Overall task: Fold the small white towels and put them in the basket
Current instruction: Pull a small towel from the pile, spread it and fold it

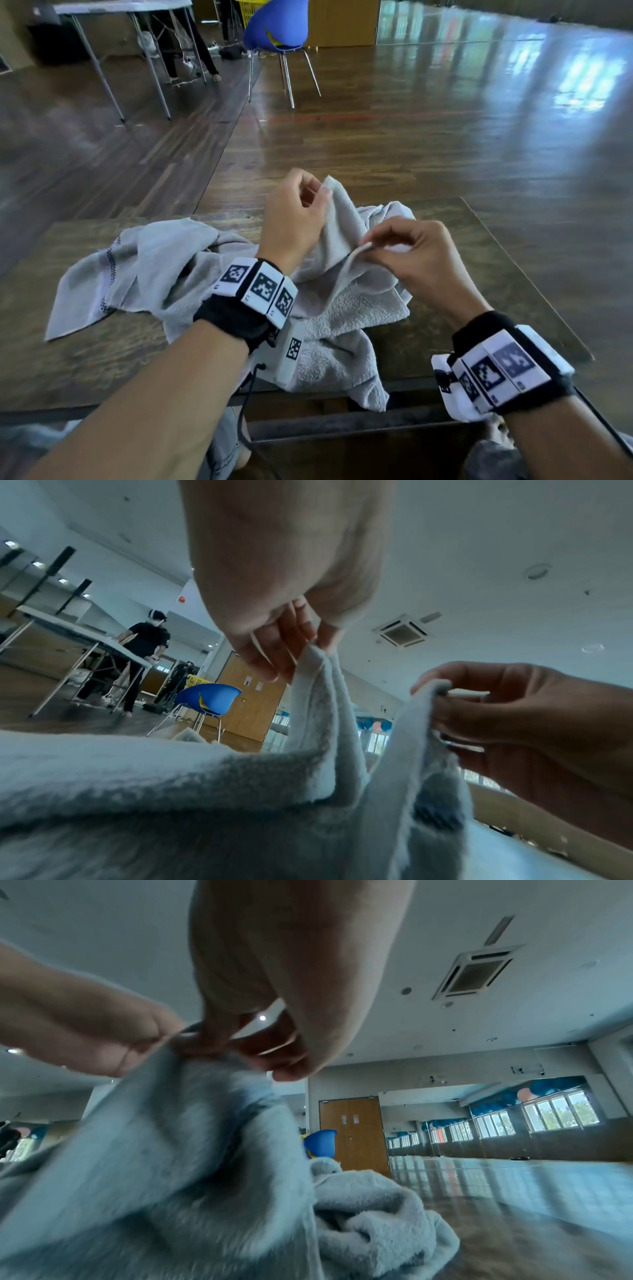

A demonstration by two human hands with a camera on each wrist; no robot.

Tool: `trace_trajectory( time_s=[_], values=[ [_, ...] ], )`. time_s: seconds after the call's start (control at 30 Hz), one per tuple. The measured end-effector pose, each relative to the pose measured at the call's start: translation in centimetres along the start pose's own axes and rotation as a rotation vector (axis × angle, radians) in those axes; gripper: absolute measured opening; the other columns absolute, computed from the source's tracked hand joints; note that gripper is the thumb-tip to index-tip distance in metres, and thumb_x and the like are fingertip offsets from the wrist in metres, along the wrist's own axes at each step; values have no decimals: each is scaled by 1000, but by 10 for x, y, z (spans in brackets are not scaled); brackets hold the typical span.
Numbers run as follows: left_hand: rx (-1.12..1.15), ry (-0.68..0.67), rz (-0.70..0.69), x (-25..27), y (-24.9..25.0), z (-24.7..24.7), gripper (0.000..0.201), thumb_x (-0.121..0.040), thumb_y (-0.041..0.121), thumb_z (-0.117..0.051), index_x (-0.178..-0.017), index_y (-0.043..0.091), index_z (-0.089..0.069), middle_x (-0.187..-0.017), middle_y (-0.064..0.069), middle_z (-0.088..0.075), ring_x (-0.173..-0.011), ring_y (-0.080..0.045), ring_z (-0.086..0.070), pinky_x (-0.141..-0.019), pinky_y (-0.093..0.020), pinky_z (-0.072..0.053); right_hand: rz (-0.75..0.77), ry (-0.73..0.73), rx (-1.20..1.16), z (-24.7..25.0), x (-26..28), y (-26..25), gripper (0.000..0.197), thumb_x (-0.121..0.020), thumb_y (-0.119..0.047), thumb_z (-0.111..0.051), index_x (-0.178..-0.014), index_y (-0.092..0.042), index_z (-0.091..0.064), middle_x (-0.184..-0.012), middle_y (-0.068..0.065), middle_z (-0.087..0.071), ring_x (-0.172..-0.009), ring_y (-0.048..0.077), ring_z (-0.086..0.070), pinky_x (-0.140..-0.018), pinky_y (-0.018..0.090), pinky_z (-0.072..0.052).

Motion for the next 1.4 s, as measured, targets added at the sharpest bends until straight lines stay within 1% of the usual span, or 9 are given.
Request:
trace_trajectory(
  time_s=[0.07,0.2,0.27,0.43,0.7,0.83,1.03,1.27,1.4],
  values=[
    [-23,-121,11,0,-5,-12,13,-92,25,-66,-90,12,-65,-80,1,-69,-71,-13,-65,-64,-28,-52,-49,-143,-129,-14,2,0,19,-69,-9,-91,-83,-16,-80,-79,1,-78,-74,13,-73,-73,24,-58],
    [-74,-427,-78,18,4,-52,13,-86,31,-73,-86,18,-69,-68,9,-66,-57,0,-57,-56,-15,-41,-34,62,-53,5,-2,1,20,-66,-8,-92,-79,-15,-78,-74,3,-77,-71,19,-74,-70,30,-60],
    [-51,-435,-77,18,8,-57,19,-86,39,-73,-84,21,-70,-64,8,-67,-52,2,-56,-51,-10,-38,-47,135,-39,15,-3,4,16,-70,-6,-89,-79,-15,-79,-76,1,-77,-75,18,-75,-77,33,-62],
    [-16,-425,-50,17,9,-59,24,-87,46,-69,-79,24,-73,-59,12,-67,-50,6,-56,-49,-7,-35,-96,229,18,28,1,11,14,-78,-4,-83,-82,-17,-81,-78,-5,-78,-77,8,-75,-78,24,-60],
    [9,-483,-36,25,17,-60,15,-90,33,-71,-95,23,-80,-81,7,-75,-64,6,-60,-65,-12,-44,-100,263,74,38,6,9,12,-78,-8,-84,-82,-19,-81,-74,-8,-77,-72,3,-72,-68,12,-53],
    [17,-496,-39,30,19,-61,17,-90,33,-71,-97,21,-80,-78,5,-74,-59,4,-56,-63,-15,-42,-119,269,85,39,7,11,9,-78,-10,-85,-81,-18,-81,-75,-7,-76,-71,3,-72,-69,13,-54],
    [1,-474,-27,31,17,-64,11,-88,37,-72,-90,28,-79,-62,17,-65,-54,8,-55,-58,-13,-39,-148,285,107,41,8,18,7,-79,-17,-85,-79,-22,-80,-70,-9,-75,-68,2,-70,-65,11,-51],
    [-47,-483,-27,29,15,-65,13,-89,32,-71,-95,23,-80,-71,14,-69,-55,10,-54,-58,-8,-37,-146,280,121,39,9,22,7,-80,-20,-84,-77,-25,-79,-70,-16,-74,-69,-2,-69,-65,10,-51],
    [-53,-480,-38,29,18,-63,17,-93,30,-66,-87,23,-80,-73,10,-73,-60,5,-57,-61,-13,-41,-146,271,117,39,9,22,6,-80,-21,-84,-77,-25,-80,-71,-17,-74,-70,-2,-70,-65,9,-51]
  ],
)
Point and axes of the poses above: each hand's wrist, its own x-axis away from the middle knuckle, its own z-axis out of the back of the hand, y = z × x, the point moved 8 cm from there along -x, towards the middle knuckle
